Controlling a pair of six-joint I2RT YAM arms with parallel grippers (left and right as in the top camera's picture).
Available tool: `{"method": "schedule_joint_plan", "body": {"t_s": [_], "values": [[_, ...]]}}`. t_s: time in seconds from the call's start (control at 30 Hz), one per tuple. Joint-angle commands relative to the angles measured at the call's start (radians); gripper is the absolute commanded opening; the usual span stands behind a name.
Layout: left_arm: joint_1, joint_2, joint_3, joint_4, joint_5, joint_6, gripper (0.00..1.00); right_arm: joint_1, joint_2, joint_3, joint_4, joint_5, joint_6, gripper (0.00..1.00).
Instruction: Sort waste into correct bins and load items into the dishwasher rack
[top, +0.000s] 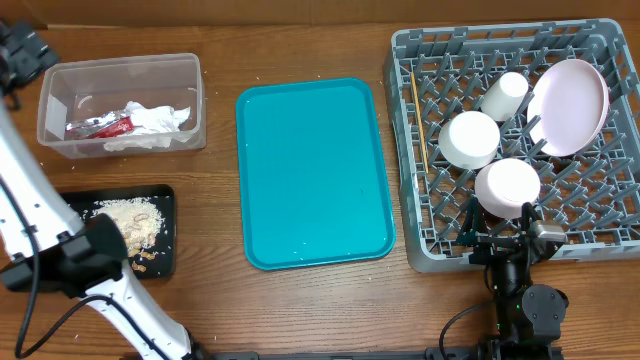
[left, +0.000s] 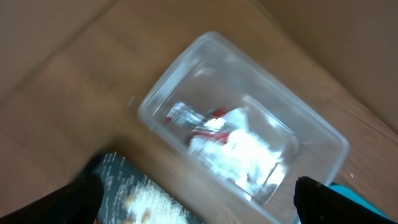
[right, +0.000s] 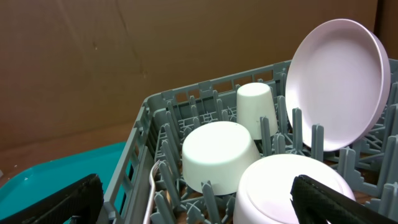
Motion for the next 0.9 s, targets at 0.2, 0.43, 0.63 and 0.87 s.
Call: {"method": "schedule_joint_plan", "body": {"t_s": [0.2,0.43,0.63,0.87], "values": [[-0.160,-0.309,-0.269,0.197,0.013,0.297,1.00,0.005,-0.008,-0.010,0.006,0.002,-0.001,1.00],[-0.160,-0.618,-0.741,0.401,0.051,0.195,1.00,0.005,-0.008,-0.010,0.006,0.002,-0.001,1.00],[-0.173,-0.875,-1.177,0.689,0.092,0.193,1.00,0.005,-0.008,-0.010,0.006,0.002,-0.001,1.00],[-0.222,-1.197,-1.793,1.104,0.127,0.189,1.00,0.005,-0.008,-0.010,0.006,0.002,-0.001,1.00]]}}
